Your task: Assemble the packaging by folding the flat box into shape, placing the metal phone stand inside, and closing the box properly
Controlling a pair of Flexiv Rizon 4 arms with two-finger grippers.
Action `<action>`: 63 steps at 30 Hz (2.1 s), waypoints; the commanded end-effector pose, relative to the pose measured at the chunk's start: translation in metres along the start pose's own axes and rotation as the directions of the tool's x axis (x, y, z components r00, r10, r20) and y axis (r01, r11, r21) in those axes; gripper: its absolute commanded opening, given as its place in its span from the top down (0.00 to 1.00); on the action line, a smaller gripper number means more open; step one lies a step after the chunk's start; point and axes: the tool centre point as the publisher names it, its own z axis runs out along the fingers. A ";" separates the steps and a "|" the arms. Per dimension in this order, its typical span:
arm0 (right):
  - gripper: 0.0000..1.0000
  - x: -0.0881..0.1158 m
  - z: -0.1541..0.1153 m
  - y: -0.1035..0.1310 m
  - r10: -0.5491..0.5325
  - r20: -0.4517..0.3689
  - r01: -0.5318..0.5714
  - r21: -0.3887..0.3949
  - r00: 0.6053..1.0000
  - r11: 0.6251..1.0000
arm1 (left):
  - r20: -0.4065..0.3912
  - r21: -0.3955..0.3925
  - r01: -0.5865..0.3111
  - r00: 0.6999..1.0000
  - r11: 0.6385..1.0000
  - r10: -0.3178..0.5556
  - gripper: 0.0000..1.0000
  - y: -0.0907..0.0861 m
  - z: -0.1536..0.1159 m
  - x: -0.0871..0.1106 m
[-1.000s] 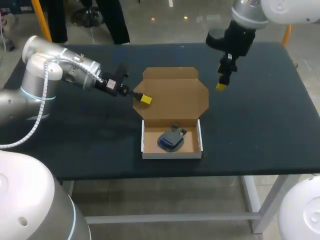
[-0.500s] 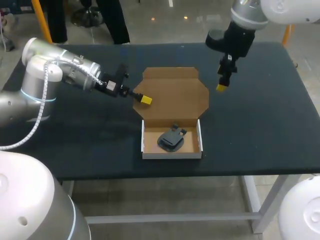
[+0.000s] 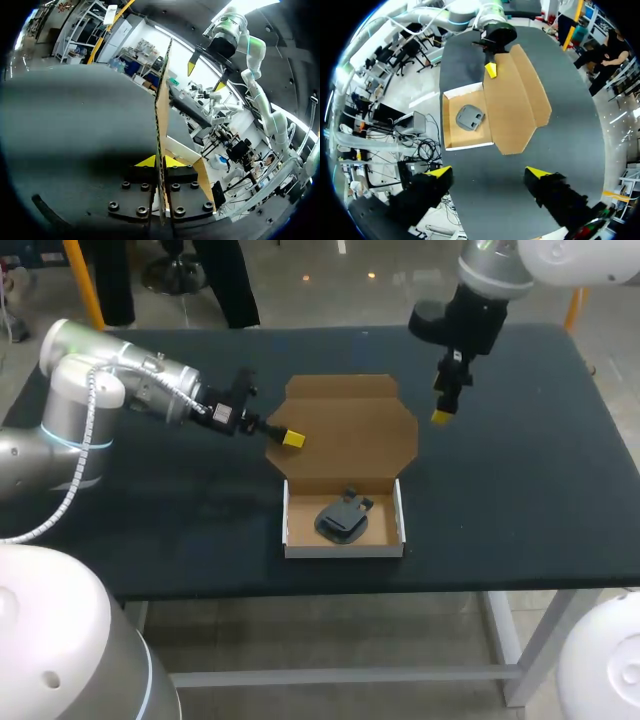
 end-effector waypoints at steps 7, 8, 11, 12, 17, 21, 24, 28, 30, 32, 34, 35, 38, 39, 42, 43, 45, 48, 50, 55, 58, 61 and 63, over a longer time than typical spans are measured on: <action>0.00 -0.001 -0.001 0.002 0.002 -0.010 -0.002 0.010 1.000 1.000 | -0.006 -0.009 -0.036 0.999 0.999 0.036 1.00 0.000 -0.002 0.003; 0.00 -0.001 -0.001 0.002 0.002 -0.011 -0.002 0.010 1.000 1.000 | -0.006 -0.009 -0.036 0.999 0.999 0.036 1.00 0.000 -0.002 0.003; 0.00 0.000 -0.002 0.003 0.002 -0.010 -0.002 0.011 1.000 1.000 | -0.006 -0.009 -0.036 0.999 0.999 0.036 1.00 0.000 -0.002 0.003; 0.00 0.000 -0.002 0.003 0.002 -0.009 -0.002 0.011 1.000 1.000 | -0.006 -0.009 -0.036 0.999 0.999 0.036 1.00 0.000 -0.002 0.003; 0.00 0.000 -0.003 0.003 0.000 -0.005 0.000 0.010 1.000 1.000 | -0.006 -0.009 -0.036 0.999 0.999 0.036 1.00 0.000 -0.002 0.003; 0.00 -0.001 -0.006 0.003 -0.008 0.002 0.008 0.015 1.000 1.000 | -0.006 -0.009 -0.036 0.999 0.999 0.036 1.00 0.000 -0.002 0.003; 0.00 -0.003 -0.007 0.005 -0.020 0.008 0.020 0.016 1.000 1.000 | -0.006 -0.009 -0.036 0.999 0.999 0.036 1.00 0.000 -0.002 0.003; 0.00 -0.004 -0.009 0.010 -0.037 0.016 0.037 0.014 0.999 0.999 | -0.006 -0.009 -0.036 0.999 0.999 0.036 1.00 0.000 -0.002 0.003; 0.00 -0.005 -0.009 0.012 -0.041 0.018 0.041 0.014 0.999 0.999 | -0.006 -0.009 -0.036 0.999 0.999 0.036 1.00 0.000 -0.002 0.003; 0.00 -0.005 -0.009 0.014 -0.045 0.019 0.045 0.013 0.999 0.999 | 0.011 -0.001 -0.081 0.997 0.997 0.081 1.00 0.001 -0.002 0.005; 0.00 -0.005 -0.009 0.015 -0.048 0.020 0.047 0.013 0.999 0.999 | 0.035 0.004 -0.120 0.992 0.993 0.120 1.00 0.003 -0.003 0.007; 0.00 -0.004 -0.009 0.015 -0.049 0.020 0.048 0.013 0.999 0.999 | 0.043 0.003 -0.140 0.989 0.990 0.140 1.00 0.003 -0.003 0.009; 0.00 -0.003 -0.009 0.016 -0.051 0.020 0.051 0.016 0.998 0.999 | 0.063 0.017 -0.189 0.980 0.982 0.187 1.00 0.004 -0.005 0.013; 0.00 -0.003 -0.009 0.017 -0.051 0.020 0.051 0.018 0.998 0.999 | 0.075 0.027 -0.209 0.976 0.978 0.206 1.00 0.004 -0.005 0.016; 0.00 -0.002 -0.011 0.018 -0.052 0.023 0.051 0.021 0.998 0.998 | 0.098 0.027 -0.253 0.963 0.967 0.250 1.00 0.004 -0.007 0.021; 0.00 -0.001 -0.011 0.018 -0.052 0.024 0.052 0.022 0.998 0.998 | 0.092 0.027 -0.269 0.960 0.963 0.266 1.00 0.003 -0.007 0.022; 0.00 -0.001 -0.012 0.019 -0.054 0.026 0.053 0.023 0.998 0.998 | 0.107 0.026 -0.289 0.953 0.957 0.285 1.00 0.002 -0.008 0.025; 0.00 0.000 -0.013 0.022 -0.057 0.029 0.056 0.024 0.998 0.998 | 0.112 0.009 -0.339 0.935 0.941 0.336 1.00 0.001 -0.008 0.031; 0.00 0.001 -0.013 0.023 -0.060 0.030 0.059 0.026 0.998 0.998 | 0.114 0.000 -0.361 0.926 0.932 0.359 1.00 0.002 -0.007 0.034; 0.00 0.001 -0.014 0.029 -0.072 0.032 0.071 0.030 0.997 0.997 | 0.121 -0.028 -0.434 0.893 0.900 0.434 1.00 0.003 -0.005 0.040; 0.00 0.002 -0.015 0.033 -0.082 0.037 0.081 0.029 0.996 0.996 | 0.124 -0.037 -0.473 0.872 0.880 0.474 1.00 0.004 -0.004 0.041; 0.00 0.003 -0.016 0.036 -0.105 0.053 0.104 0.023 0.993 0.994 | 0.131 -0.053 -0.497 0.857 0.866 0.499 1.00 0.005 -0.003 0.040; 0.00 0.004 -0.016 0.038 -0.119 0.064 0.118 0.018 0.991 0.993 | 0.130 -0.056 -0.507 0.850 0.860 0.510 1.00 0.005 -0.003 0.039</action>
